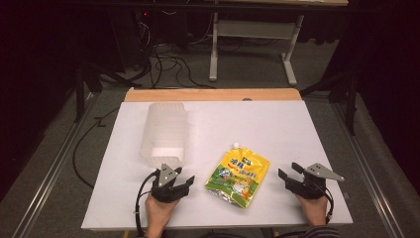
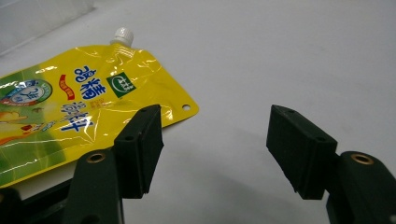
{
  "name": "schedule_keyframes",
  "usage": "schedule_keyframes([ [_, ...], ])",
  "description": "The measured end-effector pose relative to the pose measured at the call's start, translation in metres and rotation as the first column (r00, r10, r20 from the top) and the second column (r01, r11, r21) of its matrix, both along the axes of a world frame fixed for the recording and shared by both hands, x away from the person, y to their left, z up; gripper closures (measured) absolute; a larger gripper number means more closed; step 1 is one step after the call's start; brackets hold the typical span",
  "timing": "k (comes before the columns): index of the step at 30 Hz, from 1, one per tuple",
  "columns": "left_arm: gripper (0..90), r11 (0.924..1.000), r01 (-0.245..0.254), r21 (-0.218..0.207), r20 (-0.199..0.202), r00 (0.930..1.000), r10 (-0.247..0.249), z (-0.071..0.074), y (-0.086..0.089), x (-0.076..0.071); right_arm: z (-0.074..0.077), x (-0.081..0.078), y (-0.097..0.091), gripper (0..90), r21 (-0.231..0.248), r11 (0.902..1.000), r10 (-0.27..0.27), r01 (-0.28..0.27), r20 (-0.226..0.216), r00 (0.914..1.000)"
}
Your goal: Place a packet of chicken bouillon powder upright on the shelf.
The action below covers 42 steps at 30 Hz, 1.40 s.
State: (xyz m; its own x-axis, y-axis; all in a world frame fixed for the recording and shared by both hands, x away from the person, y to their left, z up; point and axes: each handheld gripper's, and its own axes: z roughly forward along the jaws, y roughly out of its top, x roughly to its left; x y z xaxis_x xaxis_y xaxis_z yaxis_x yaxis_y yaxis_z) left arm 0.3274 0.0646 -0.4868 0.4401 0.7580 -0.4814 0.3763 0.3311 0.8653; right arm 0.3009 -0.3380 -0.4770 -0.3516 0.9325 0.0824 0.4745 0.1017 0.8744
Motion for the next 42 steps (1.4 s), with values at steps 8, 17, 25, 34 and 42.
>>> schedule_keyframes([
  [8, 40.9, 1.0000, 0.006, 0.003, 0.007, 1.0000, -0.006, 0.000, -0.001, -0.001, 0.000, 0.001, 0.001, 34.3, -0.013, 0.9999, -0.004, 0.004, -0.004, 1.0000],
  [17, 40.2, 0.9991, 0.019, 0.037, 0.012, 0.9997, -0.020, -0.001, -0.004, -0.002, 0.000, 0.001, 0.001, 33.6, -0.011, 0.9999, -0.006, 0.005, -0.005, 1.0000],
  [25, 37.9, 0.9988, 0.030, 0.040, -0.006, 0.9995, -0.030, 0.000, -0.009, -0.001, 0.000, 0.001, 0.001, 33.7, -0.013, 0.9998, -0.012, 0.012, -0.006, 0.9999],
  [34, 36.9, 0.9954, 0.074, 0.061, -0.044, 0.9964, -0.072, 0.010, -0.017, -0.002, 0.000, 0.001, 0.001, 33.6, -0.010, 0.9998, -0.015, 0.015, -0.007, 0.9999],
  [42, 33.5, 0.9933, 0.102, 0.055, -0.092, 0.9910, -0.097, 0.026, -0.034, 0.006, 0.000, 0.000, 0.001, 33.6, -0.009, 0.9996, -0.025, 0.025, 0.000, 0.9997],
])
